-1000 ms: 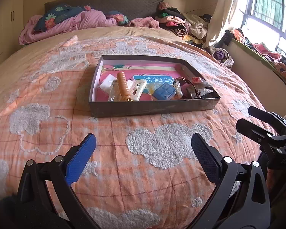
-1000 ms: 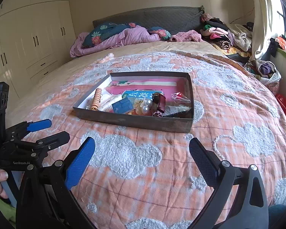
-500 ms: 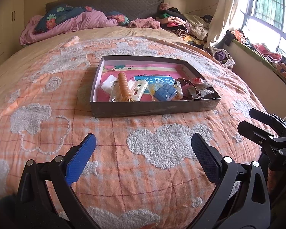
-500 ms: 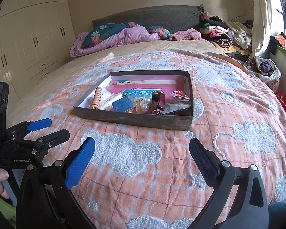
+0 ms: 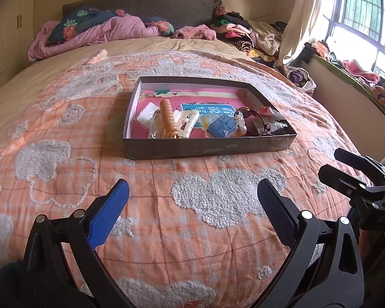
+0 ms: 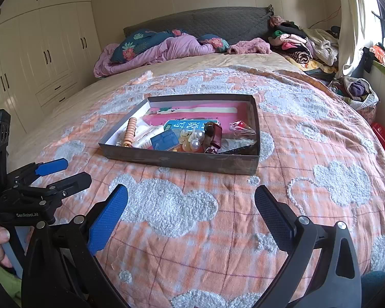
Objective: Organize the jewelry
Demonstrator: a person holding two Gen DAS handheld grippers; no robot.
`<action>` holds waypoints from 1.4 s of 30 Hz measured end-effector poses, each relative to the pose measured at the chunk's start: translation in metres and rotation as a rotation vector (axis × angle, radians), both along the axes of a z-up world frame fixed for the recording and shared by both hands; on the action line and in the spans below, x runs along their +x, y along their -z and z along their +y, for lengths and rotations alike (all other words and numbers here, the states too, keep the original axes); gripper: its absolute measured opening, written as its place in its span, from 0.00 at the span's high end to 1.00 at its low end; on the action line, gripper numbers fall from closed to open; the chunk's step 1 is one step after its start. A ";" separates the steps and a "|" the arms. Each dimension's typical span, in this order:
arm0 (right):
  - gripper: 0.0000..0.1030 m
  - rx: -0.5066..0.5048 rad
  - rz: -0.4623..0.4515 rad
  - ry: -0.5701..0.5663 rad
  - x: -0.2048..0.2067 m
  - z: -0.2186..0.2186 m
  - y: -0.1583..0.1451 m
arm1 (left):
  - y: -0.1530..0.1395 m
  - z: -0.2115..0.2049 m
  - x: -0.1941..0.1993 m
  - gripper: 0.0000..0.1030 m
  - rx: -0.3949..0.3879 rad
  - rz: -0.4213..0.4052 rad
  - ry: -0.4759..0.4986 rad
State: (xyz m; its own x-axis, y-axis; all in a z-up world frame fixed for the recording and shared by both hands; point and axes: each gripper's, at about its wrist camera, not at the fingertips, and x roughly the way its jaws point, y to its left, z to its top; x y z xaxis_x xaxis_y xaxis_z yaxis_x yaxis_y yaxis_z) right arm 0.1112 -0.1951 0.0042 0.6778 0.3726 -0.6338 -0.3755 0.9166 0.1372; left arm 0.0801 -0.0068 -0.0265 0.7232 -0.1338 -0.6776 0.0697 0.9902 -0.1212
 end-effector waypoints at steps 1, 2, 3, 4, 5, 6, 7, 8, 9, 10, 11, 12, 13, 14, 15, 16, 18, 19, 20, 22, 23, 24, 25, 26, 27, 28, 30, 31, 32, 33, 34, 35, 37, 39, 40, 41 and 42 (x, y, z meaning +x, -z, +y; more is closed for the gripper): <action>0.04 0.000 0.001 0.000 0.000 0.000 0.000 | -0.001 0.000 0.000 0.09 -0.001 -0.002 0.001; 0.04 0.001 0.001 0.001 0.000 0.000 0.000 | -0.002 0.001 0.000 0.09 -0.003 -0.006 0.000; 0.04 0.002 -0.001 0.002 0.000 0.000 0.000 | -0.003 0.001 -0.001 0.09 -0.003 -0.007 0.001; 0.04 0.001 -0.001 0.002 0.000 0.000 0.000 | -0.004 0.002 -0.001 0.09 -0.004 -0.008 0.001; 0.04 0.001 0.000 0.002 0.000 0.000 0.000 | -0.004 0.002 -0.001 0.09 -0.004 -0.008 0.000; 0.04 0.001 -0.001 0.003 0.000 0.000 0.000 | -0.004 0.002 -0.001 0.09 -0.002 -0.007 0.000; 0.04 0.001 -0.002 0.002 0.000 0.000 0.000 | -0.005 0.002 -0.001 0.09 -0.002 -0.007 0.000; 0.04 0.000 -0.001 0.001 0.000 0.000 0.000 | -0.004 0.002 -0.001 0.09 -0.004 -0.008 0.001; 0.04 0.002 -0.001 0.002 0.000 0.000 0.000 | -0.004 0.002 -0.001 0.09 -0.003 -0.008 0.000; 0.04 0.001 -0.001 0.003 0.000 0.000 0.000 | -0.005 0.002 -0.001 0.09 -0.001 -0.008 -0.001; 0.04 0.001 -0.001 0.002 0.000 0.000 0.000 | -0.005 0.002 -0.001 0.09 -0.003 -0.008 0.001; 0.04 0.001 -0.001 0.003 0.000 0.000 0.000 | -0.005 0.002 -0.001 0.09 -0.003 -0.009 -0.001; 0.04 0.002 -0.001 0.003 0.000 0.000 0.000 | -0.005 0.002 -0.001 0.09 -0.001 -0.009 -0.002; 0.04 0.002 -0.001 0.003 0.000 -0.001 0.000 | -0.005 0.002 -0.001 0.09 -0.002 -0.009 -0.001; 0.04 0.002 0.000 0.003 0.000 0.000 0.000 | -0.006 0.002 -0.001 0.09 -0.003 -0.009 -0.001; 0.04 0.002 -0.001 0.004 0.000 -0.001 -0.001 | -0.006 0.002 -0.001 0.09 -0.001 -0.009 -0.002; 0.04 0.002 0.000 0.002 0.000 -0.001 -0.001 | -0.006 0.002 -0.001 0.09 0.002 -0.007 -0.001; 0.04 0.002 -0.001 0.003 0.000 -0.001 -0.001 | -0.006 0.002 -0.002 0.09 0.000 -0.007 -0.001; 0.04 0.002 -0.002 0.004 0.000 -0.001 -0.001 | -0.007 0.002 -0.002 0.09 0.000 -0.008 0.001; 0.04 0.002 0.000 0.004 0.000 -0.001 -0.001 | -0.006 0.003 -0.002 0.09 0.000 -0.007 -0.001; 0.04 0.003 -0.001 0.004 -0.001 -0.002 -0.001 | -0.007 0.003 -0.002 0.09 0.001 -0.007 -0.002; 0.04 0.002 -0.002 0.004 0.000 -0.002 -0.001 | -0.007 0.003 -0.002 0.09 0.001 -0.008 -0.003; 0.04 0.001 -0.002 0.005 -0.001 -0.002 -0.001 | -0.006 0.002 -0.002 0.09 0.000 -0.008 -0.001; 0.04 0.003 -0.001 0.004 -0.001 -0.002 -0.001 | -0.006 0.002 -0.002 0.09 0.000 -0.007 -0.001; 0.04 0.002 -0.001 0.004 -0.001 -0.002 -0.001 | -0.007 0.003 -0.002 0.09 0.001 -0.007 -0.002; 0.04 0.001 -0.001 0.004 -0.001 -0.002 -0.001 | -0.007 0.003 -0.002 0.09 0.000 -0.007 0.000; 0.04 0.002 -0.001 0.004 -0.001 -0.002 -0.001 | -0.007 0.002 -0.002 0.09 0.001 -0.007 0.000; 0.04 0.002 -0.001 0.005 -0.001 -0.002 -0.001 | -0.006 0.002 -0.002 0.09 0.001 -0.006 0.000; 0.04 0.002 -0.002 0.004 -0.001 -0.002 -0.001 | -0.007 0.003 -0.002 0.09 0.002 -0.006 0.000; 0.04 0.002 -0.002 0.004 -0.001 -0.002 -0.001 | -0.006 0.003 -0.002 0.09 0.002 -0.006 -0.001; 0.04 0.002 -0.002 0.005 -0.001 -0.002 0.000 | -0.006 0.003 -0.002 0.09 0.001 -0.006 0.000; 0.04 0.001 -0.001 0.005 -0.001 -0.002 -0.001 | -0.006 0.003 -0.002 0.09 0.001 -0.006 0.000; 0.04 0.002 0.000 0.004 -0.001 -0.002 0.000 | -0.006 0.003 -0.002 0.09 0.004 -0.005 -0.001; 0.04 0.002 -0.001 0.005 -0.001 -0.002 -0.001 | -0.005 0.002 -0.001 0.09 0.006 -0.003 -0.002; 0.04 0.002 -0.001 0.005 -0.001 -0.002 0.000 | -0.004 0.003 -0.001 0.09 0.005 -0.003 -0.001; 0.04 0.002 -0.001 0.005 -0.001 -0.002 -0.001 | -0.004 0.002 -0.001 0.09 0.007 -0.003 -0.002; 0.04 0.002 -0.001 0.005 -0.001 -0.002 -0.001 | -0.004 0.002 -0.001 0.09 0.008 -0.003 -0.003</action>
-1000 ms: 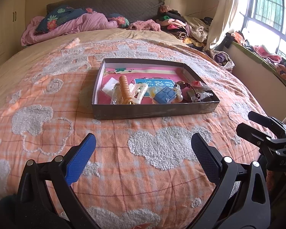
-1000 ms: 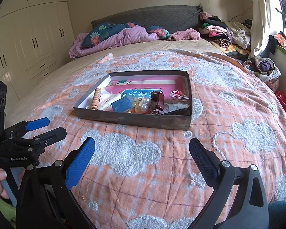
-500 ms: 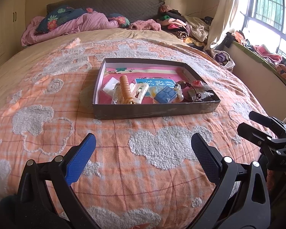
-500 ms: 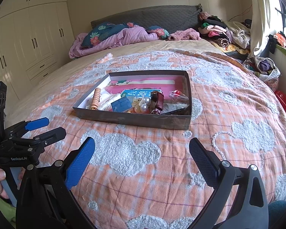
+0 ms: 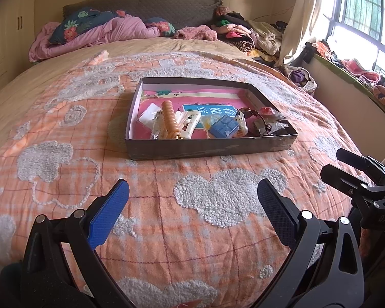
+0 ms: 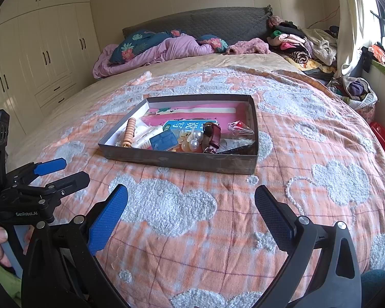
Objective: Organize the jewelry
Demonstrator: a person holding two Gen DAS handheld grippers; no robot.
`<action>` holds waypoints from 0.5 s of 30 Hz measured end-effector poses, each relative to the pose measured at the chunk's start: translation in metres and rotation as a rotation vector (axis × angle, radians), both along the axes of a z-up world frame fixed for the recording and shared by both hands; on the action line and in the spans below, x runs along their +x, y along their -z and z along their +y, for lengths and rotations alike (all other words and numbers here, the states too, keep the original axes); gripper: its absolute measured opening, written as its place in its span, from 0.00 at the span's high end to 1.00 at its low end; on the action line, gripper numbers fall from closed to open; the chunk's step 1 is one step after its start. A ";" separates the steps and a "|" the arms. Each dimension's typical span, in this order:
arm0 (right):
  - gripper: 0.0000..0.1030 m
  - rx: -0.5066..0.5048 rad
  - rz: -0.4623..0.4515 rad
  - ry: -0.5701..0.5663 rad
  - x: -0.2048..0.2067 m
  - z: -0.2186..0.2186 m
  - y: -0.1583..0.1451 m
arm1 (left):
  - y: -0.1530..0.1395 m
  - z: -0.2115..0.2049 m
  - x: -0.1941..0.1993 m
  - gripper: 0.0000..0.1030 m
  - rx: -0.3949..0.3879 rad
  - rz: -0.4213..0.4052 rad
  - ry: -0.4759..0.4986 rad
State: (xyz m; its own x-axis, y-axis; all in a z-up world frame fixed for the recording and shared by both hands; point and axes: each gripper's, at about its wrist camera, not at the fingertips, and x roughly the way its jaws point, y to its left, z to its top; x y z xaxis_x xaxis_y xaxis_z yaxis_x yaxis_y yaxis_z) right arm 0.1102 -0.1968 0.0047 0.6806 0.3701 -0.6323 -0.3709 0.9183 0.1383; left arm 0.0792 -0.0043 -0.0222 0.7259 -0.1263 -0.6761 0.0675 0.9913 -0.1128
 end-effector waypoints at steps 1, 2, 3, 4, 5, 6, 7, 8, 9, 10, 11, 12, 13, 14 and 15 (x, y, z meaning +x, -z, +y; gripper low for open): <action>0.04 0.000 0.000 0.000 0.000 0.000 0.000 | 0.000 0.000 0.000 0.09 -0.003 0.001 0.001; 0.04 0.000 0.001 0.000 0.000 0.000 0.000 | 0.000 0.000 0.000 0.09 -0.004 0.002 0.001; 0.04 -0.001 0.001 -0.001 0.000 0.000 0.000 | 0.000 0.000 0.000 0.09 -0.001 0.001 0.000; 0.04 -0.002 0.001 -0.001 0.000 0.000 0.000 | 0.000 0.000 0.000 0.09 0.000 0.001 -0.002; 0.04 0.000 0.002 -0.001 0.000 0.000 0.000 | 0.001 0.000 0.000 0.09 0.001 0.002 -0.002; 0.04 0.000 0.004 -0.001 0.000 0.000 0.000 | 0.001 0.000 0.000 0.09 0.001 0.002 -0.003; 0.04 -0.001 0.005 -0.001 0.000 0.000 0.001 | 0.001 0.000 0.000 0.09 0.001 0.001 -0.005; 0.04 -0.002 0.006 -0.001 0.000 0.000 0.001 | 0.001 0.000 0.000 0.09 0.000 0.002 -0.005; 0.04 -0.002 0.006 -0.001 0.000 0.000 0.002 | 0.001 0.001 0.000 0.09 -0.001 0.002 -0.006; 0.04 -0.002 0.006 -0.001 -0.001 0.000 0.002 | 0.001 0.000 0.000 0.09 0.000 0.001 -0.006; 0.04 -0.002 0.006 -0.001 0.000 0.000 0.002 | 0.001 0.000 0.000 0.09 0.000 0.000 -0.003; 0.04 -0.001 0.007 -0.001 0.000 0.000 0.002 | 0.001 0.000 0.000 0.09 -0.002 0.003 0.001; 0.04 0.000 0.009 -0.001 0.000 0.000 0.002 | 0.002 0.000 0.001 0.09 -0.004 0.007 0.004; 0.04 0.005 0.013 -0.001 0.000 0.000 0.003 | 0.003 0.000 0.002 0.09 -0.004 0.012 0.009; 0.04 0.010 0.016 -0.001 0.000 -0.001 0.003 | 0.004 0.000 0.002 0.09 -0.004 0.018 0.011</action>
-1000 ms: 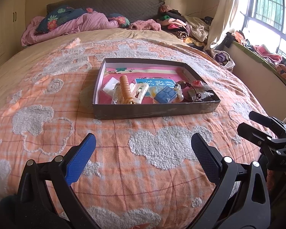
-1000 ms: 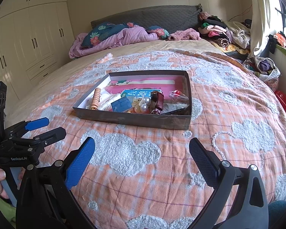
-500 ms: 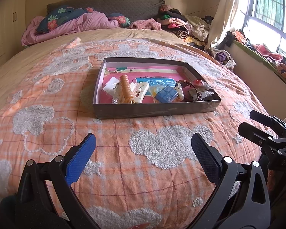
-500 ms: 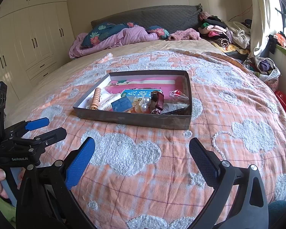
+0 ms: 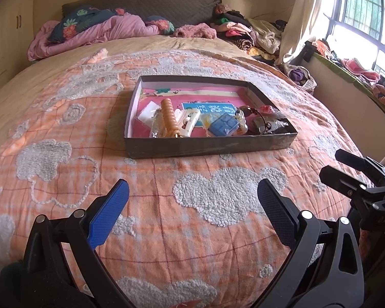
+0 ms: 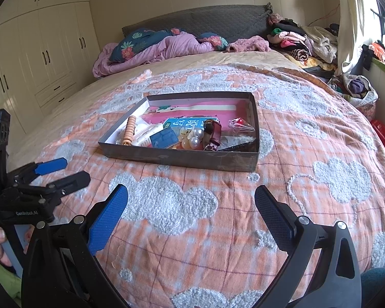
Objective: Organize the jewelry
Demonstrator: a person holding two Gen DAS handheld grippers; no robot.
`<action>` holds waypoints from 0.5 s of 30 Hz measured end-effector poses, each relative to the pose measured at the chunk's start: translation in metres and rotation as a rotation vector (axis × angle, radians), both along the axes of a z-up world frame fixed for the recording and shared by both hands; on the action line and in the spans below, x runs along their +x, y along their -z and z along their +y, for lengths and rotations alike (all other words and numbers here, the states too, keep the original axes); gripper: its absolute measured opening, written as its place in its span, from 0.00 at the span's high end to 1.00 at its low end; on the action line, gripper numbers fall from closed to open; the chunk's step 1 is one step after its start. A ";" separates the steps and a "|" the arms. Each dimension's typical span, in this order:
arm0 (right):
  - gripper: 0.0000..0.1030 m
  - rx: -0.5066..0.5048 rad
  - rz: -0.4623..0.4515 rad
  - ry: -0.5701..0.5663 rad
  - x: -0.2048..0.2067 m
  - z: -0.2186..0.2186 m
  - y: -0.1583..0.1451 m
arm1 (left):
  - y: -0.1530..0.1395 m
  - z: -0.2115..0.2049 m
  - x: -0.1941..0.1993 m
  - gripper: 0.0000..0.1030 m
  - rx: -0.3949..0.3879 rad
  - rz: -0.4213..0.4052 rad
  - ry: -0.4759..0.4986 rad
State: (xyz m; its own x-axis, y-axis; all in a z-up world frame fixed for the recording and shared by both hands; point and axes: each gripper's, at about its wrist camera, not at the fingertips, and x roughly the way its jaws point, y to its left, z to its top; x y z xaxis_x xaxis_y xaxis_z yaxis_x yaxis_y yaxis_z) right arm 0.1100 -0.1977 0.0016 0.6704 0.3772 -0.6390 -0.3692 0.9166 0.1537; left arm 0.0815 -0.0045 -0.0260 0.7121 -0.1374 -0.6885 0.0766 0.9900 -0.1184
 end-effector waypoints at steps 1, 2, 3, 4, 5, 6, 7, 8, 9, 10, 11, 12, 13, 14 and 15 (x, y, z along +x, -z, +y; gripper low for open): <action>0.04 0.001 0.002 0.001 0.000 0.000 0.000 | 0.001 0.000 0.000 0.09 -0.001 0.002 0.002; 0.04 0.002 0.004 0.003 0.000 -0.001 0.001 | 0.001 -0.001 0.000 0.09 -0.007 0.002 0.007; 0.04 0.003 0.005 0.006 0.001 -0.001 0.001 | 0.001 -0.001 0.000 0.09 -0.015 0.002 0.016; 0.04 0.004 0.006 0.008 0.001 -0.001 0.001 | 0.001 -0.001 0.000 0.09 -0.015 0.001 0.017; 0.04 0.005 0.009 0.010 0.002 -0.002 0.002 | 0.000 -0.001 0.000 0.09 -0.016 -0.001 0.016; 0.04 0.008 0.012 0.011 0.003 -0.002 0.002 | 0.001 -0.001 0.000 0.09 -0.021 0.004 0.021; 0.04 0.013 0.016 0.011 0.004 -0.003 0.002 | 0.001 -0.001 0.000 0.09 -0.022 0.007 0.019; 0.04 0.015 0.020 0.012 0.006 -0.004 0.003 | 0.002 0.000 0.000 0.09 -0.023 0.008 0.012; 0.04 0.015 0.023 0.013 0.007 -0.005 0.004 | 0.002 0.001 0.001 0.09 -0.019 0.013 0.003; 0.04 0.016 0.027 0.015 0.009 -0.006 0.005 | 0.002 0.001 0.002 0.09 -0.013 0.017 -0.008; 0.04 0.018 0.031 0.020 0.011 -0.008 0.007 | 0.002 0.001 0.002 0.09 -0.010 0.015 -0.019; 0.04 0.021 0.040 0.026 0.015 -0.011 0.008 | 0.002 0.004 0.003 0.09 -0.020 0.014 -0.030; 0.04 0.025 0.050 0.034 0.020 -0.015 0.009 | 0.002 0.008 0.005 0.09 -0.035 0.018 -0.035; 0.04 0.043 0.063 0.049 0.026 -0.022 0.010 | 0.003 0.013 0.008 0.09 -0.054 0.028 -0.048; 0.04 0.057 0.074 0.061 0.032 -0.028 0.009 | 0.005 0.021 0.014 0.09 -0.055 0.051 -0.079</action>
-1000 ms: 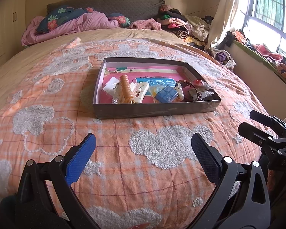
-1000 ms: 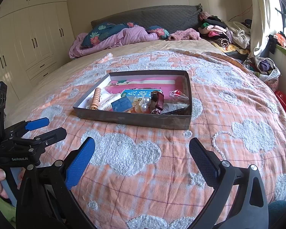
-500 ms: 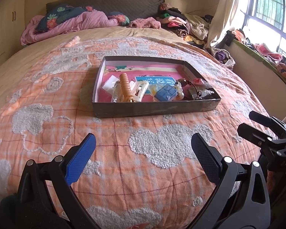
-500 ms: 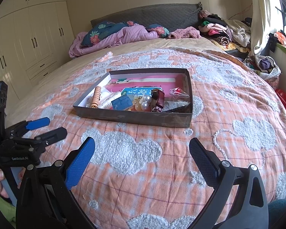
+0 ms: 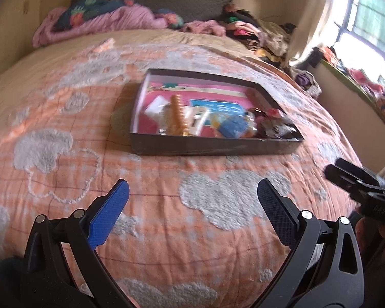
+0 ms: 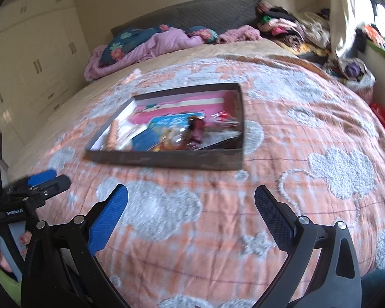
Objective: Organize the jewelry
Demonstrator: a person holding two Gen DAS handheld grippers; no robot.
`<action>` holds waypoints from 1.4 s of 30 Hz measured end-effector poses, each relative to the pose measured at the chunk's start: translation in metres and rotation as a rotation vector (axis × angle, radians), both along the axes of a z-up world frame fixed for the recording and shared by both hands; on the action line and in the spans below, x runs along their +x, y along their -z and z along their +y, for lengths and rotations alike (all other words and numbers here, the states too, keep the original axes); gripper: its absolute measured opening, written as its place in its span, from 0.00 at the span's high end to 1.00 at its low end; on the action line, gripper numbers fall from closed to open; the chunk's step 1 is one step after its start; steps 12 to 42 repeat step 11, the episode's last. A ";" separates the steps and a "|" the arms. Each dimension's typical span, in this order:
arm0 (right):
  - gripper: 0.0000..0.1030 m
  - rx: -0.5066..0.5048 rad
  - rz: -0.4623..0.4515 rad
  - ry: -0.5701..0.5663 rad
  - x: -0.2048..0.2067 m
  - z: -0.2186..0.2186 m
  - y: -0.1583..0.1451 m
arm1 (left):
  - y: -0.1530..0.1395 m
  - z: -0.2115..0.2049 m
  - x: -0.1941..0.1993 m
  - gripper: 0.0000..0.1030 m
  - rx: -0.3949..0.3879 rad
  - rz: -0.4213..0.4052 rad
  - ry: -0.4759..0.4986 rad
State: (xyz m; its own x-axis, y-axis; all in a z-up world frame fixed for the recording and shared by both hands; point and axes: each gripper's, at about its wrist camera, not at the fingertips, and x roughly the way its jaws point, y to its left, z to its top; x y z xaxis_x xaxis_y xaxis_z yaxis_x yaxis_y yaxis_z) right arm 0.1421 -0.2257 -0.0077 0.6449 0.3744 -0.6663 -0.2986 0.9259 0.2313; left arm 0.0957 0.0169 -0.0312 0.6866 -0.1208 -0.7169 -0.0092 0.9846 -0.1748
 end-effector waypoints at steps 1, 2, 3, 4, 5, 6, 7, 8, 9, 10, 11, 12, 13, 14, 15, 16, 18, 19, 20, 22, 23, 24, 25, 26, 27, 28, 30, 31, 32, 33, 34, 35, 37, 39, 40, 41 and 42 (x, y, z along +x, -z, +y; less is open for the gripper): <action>0.04 0.012 0.013 0.020 0.009 -0.009 0.000 | 0.001 0.007 0.007 0.09 0.014 0.023 -0.029; 0.04 0.009 0.017 0.051 0.019 -0.020 -0.001 | 0.003 0.017 0.016 0.09 0.031 0.043 -0.065; 0.04 0.001 0.012 0.074 0.029 -0.030 -0.002 | 0.005 0.035 0.030 0.09 0.056 0.065 -0.124; 0.04 -0.014 0.007 0.110 0.043 -0.043 -0.002 | 0.007 0.049 0.042 0.09 0.074 0.096 -0.174; 0.04 -0.040 0.008 0.164 0.060 -0.059 0.000 | 0.009 0.064 0.055 0.09 0.078 0.120 -0.218; 0.04 -0.060 0.019 0.200 0.073 -0.072 0.003 | 0.010 0.081 0.067 0.09 0.075 0.123 -0.261; 0.04 -0.092 0.045 0.261 0.094 -0.091 0.009 | 0.013 0.104 0.086 0.09 0.079 0.136 -0.321; 0.04 -0.132 0.052 0.329 0.114 -0.111 0.015 | 0.015 0.121 0.100 0.09 0.097 0.149 -0.373; 0.04 -0.157 0.061 0.369 0.127 -0.123 0.021 | 0.020 0.144 0.120 0.09 0.122 0.156 -0.439; 0.04 -0.196 0.084 0.417 0.144 -0.139 0.029 | 0.026 0.161 0.136 0.09 0.124 0.180 -0.485; 0.04 -0.239 0.099 0.454 0.157 -0.153 0.038 | 0.029 0.173 0.145 0.09 0.117 0.187 -0.516; 0.04 -0.239 0.099 0.454 0.157 -0.153 0.038 | 0.029 0.173 0.145 0.09 0.117 0.187 -0.516; 0.04 -0.239 0.099 0.454 0.157 -0.153 0.038 | 0.029 0.173 0.145 0.09 0.117 0.187 -0.516; 0.04 -0.239 0.099 0.454 0.157 -0.153 0.038 | 0.029 0.173 0.145 0.09 0.117 0.187 -0.516; 0.04 -0.239 0.099 0.454 0.157 -0.153 0.038 | 0.029 0.173 0.145 0.09 0.117 0.187 -0.516; 0.04 -0.239 0.099 0.454 0.157 -0.153 0.038 | 0.029 0.173 0.145 0.09 0.117 0.187 -0.516; 0.04 -0.239 0.099 0.454 0.157 -0.153 0.038 | 0.029 0.173 0.145 0.09 0.117 0.187 -0.516; 0.04 -0.239 0.099 0.454 0.157 -0.153 0.038 | 0.029 0.173 0.145 0.09 0.117 0.187 -0.516; 0.04 -0.239 0.099 0.454 0.157 -0.153 0.038 | 0.029 0.173 0.145 0.09 0.117 0.187 -0.516; 0.04 -0.239 0.099 0.454 0.157 -0.153 0.038 | 0.029 0.173 0.145 0.09 0.117 0.187 -0.516; 0.04 -0.239 0.099 0.454 0.157 -0.153 0.038 | 0.029 0.173 0.145 0.09 0.117 0.187 -0.516; 0.04 -0.239 0.099 0.454 0.157 -0.153 0.038 | 0.029 0.173 0.145 0.09 0.117 0.187 -0.516; 0.04 -0.239 0.099 0.454 0.157 -0.153 0.038 | 0.029 0.173 0.145 0.09 0.117 0.187 -0.516; 0.04 -0.239 0.099 0.454 0.157 -0.153 0.038 | 0.029 0.173 0.145 0.09 0.117 0.187 -0.516; 0.04 -0.239 0.099 0.454 0.157 -0.153 0.038 | 0.029 0.173 0.145 0.09 0.117 0.187 -0.516; 0.04 -0.239 0.099 0.454 0.157 -0.153 0.038 | 0.029 0.173 0.145 0.09 0.117 0.187 -0.516; 0.04 -0.239 0.099 0.454 0.157 -0.153 0.038 | 0.029 0.173 0.145 0.09 0.117 0.187 -0.516; 0.04 -0.239 0.099 0.454 0.157 -0.153 0.038 | 0.029 0.173 0.145 0.09 0.117 0.187 -0.516; 0.04 -0.239 0.099 0.454 0.157 -0.153 0.038 | 0.029 0.173 0.145 0.09 0.117 0.187 -0.516; 0.04 -0.239 0.099 0.454 0.157 -0.153 0.038 | 0.029 0.173 0.145 0.09 0.117 0.187 -0.516; 0.04 -0.239 0.099 0.454 0.157 -0.153 0.038 | 0.029 0.173 0.145 0.09 0.117 0.187 -0.516; 0.04 -0.239 0.099 0.454 0.157 -0.153 0.038 | 0.029 0.173 0.145 0.09 0.117 0.187 -0.516; 0.04 -0.239 0.099 0.454 0.157 -0.153 0.038 | 0.029 0.173 0.145 0.09 0.117 0.187 -0.516; 0.04 -0.239 0.099 0.454 0.157 -0.153 0.038 | 0.029 0.173 0.145 0.09 0.117 0.187 -0.516; 0.04 -0.239 0.099 0.454 0.157 -0.153 0.038 | 0.029 0.173 0.145 0.09 0.117 0.187 -0.516; 0.04 -0.239 0.099 0.454 0.157 -0.153 0.038 | 0.029 0.173 0.145 0.09 0.117 0.187 -0.516; 0.04 -0.239 0.099 0.454 0.157 -0.153 0.038 | 0.029 0.173 0.145 0.09 0.117 0.187 -0.516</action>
